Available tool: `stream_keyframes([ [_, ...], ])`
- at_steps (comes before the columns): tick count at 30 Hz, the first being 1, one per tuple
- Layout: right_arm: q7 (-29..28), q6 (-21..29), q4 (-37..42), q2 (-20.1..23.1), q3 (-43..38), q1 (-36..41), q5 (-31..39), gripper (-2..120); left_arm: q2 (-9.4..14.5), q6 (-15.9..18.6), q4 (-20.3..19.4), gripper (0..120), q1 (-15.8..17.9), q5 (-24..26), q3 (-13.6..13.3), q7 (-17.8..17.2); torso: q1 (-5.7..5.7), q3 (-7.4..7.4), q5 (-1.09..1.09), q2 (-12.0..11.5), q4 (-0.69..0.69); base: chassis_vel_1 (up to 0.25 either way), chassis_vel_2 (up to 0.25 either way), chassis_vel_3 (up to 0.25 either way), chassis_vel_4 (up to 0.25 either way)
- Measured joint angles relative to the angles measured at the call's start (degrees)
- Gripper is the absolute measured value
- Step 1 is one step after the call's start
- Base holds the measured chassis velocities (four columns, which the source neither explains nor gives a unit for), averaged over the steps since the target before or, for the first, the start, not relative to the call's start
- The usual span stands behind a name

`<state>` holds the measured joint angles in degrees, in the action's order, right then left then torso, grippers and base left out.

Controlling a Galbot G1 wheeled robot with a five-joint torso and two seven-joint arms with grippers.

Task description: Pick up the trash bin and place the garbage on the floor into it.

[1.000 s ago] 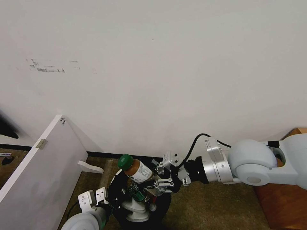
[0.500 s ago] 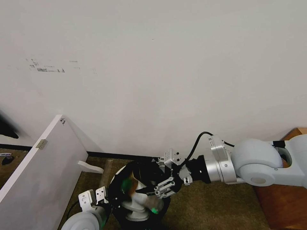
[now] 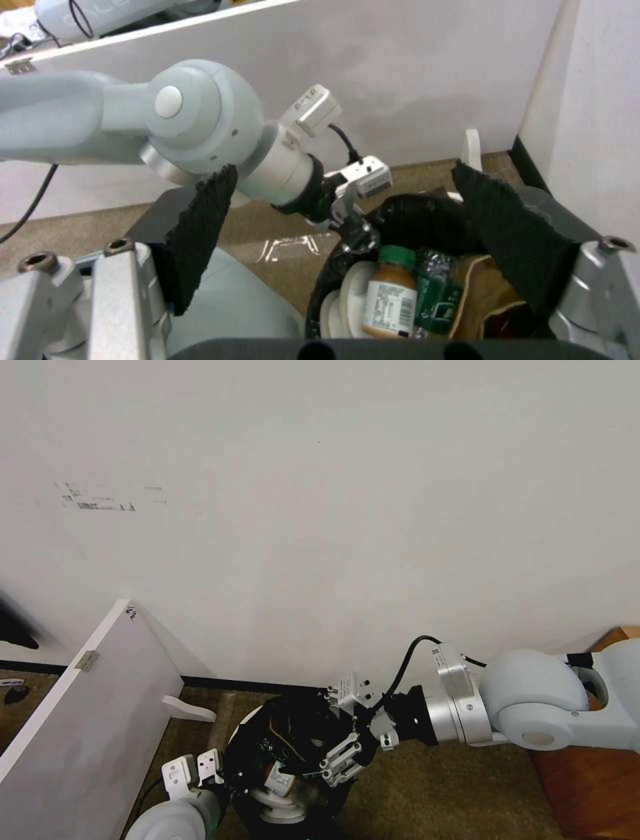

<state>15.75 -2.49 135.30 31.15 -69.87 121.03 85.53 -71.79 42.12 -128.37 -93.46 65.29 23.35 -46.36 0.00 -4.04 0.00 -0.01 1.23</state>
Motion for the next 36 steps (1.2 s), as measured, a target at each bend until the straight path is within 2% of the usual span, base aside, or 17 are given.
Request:
stream_keyframes([
  [12,0.2,-0.5,-0.5,-0.1,-2.6,-0.6,1.3,87,0.5,0.0,-0.4,0,0.0,0.9,-0.1,-0.6,0.00,0.00,0.00,0.0,0.00,0.000,0.000,0.000,0.000],
  [24,0.4,-1.0,1.0,-2.0,-3.5,-3.1,3.5,89,1.2,0.0,-0.9,0,0.1,2.3,0.1,-1.5,0.00,0.00,0.00,0.0,0.00,0.000,0.000,0.000,0.000],
  [36,0.4,-1.2,4.2,-6.3,-3.4,-6.6,5.2,89,1.3,0.0,-2.0,0,-0.1,3.0,0.1,-2.0,0.00,0.00,0.00,0.0,0.00,0.000,0.000,0.000,0.000],
])
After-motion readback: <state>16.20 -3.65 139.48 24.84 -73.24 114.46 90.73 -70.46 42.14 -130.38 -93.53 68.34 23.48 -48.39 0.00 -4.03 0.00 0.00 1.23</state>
